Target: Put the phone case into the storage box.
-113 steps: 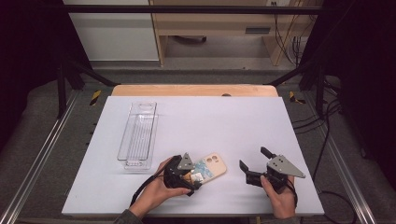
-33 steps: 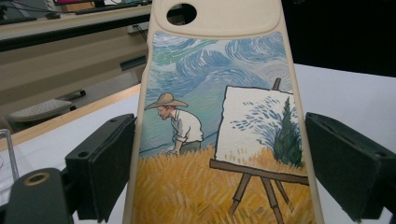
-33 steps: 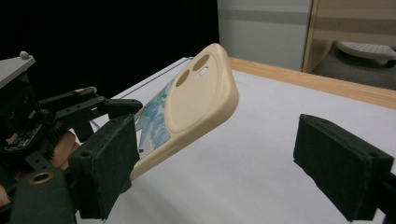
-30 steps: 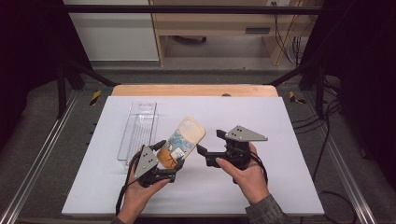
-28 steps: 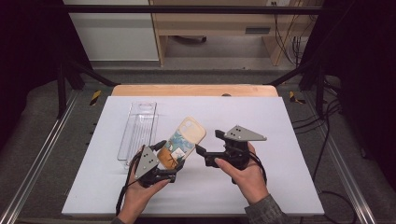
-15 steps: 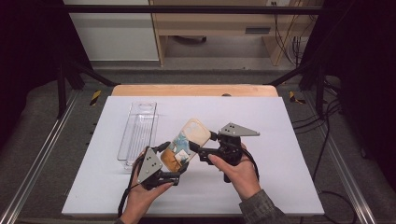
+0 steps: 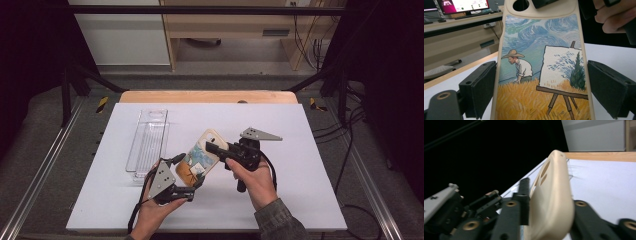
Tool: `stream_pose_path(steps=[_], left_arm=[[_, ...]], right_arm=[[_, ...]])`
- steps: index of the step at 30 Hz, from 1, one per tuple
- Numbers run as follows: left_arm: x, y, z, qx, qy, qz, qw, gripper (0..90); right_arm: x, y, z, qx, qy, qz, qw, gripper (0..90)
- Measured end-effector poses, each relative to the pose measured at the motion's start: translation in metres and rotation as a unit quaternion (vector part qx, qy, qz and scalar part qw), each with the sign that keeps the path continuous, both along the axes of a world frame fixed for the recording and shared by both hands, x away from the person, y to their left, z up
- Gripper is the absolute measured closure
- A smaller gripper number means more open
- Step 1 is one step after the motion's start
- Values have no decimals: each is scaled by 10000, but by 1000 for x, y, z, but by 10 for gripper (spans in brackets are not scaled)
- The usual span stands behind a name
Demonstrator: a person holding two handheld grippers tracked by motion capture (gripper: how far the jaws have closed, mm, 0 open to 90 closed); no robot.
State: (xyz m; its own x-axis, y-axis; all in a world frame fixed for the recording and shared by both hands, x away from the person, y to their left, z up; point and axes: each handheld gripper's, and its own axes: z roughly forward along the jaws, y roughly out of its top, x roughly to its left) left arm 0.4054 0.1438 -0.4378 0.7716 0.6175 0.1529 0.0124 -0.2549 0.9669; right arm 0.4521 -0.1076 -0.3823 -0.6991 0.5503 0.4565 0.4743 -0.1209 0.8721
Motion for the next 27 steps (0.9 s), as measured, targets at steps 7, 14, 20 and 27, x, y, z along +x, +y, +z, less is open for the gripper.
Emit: stream_pose_path(steps=[7, 14, 20, 27], left_arm=[[3, -1, -8, 70, 79, -26, 9999, 110], [4, 0, -11, 48, 44, 21, 10000, 107], [7, 3, -15, -133, 50, 97, 9999, 79], [5, 5, -10, -410, -120, 147, 9990, 31]], right_arm=[[-5, 8, 1, 184, 15, 403, 9990, 881], [-9, 18, 7, -155, -196, 434, 9987, 889], [-14, 27, 13, -497, -466, 411, 9968, 891], [-19, 43, 8, -849, -596, 484, 9934, 891]])
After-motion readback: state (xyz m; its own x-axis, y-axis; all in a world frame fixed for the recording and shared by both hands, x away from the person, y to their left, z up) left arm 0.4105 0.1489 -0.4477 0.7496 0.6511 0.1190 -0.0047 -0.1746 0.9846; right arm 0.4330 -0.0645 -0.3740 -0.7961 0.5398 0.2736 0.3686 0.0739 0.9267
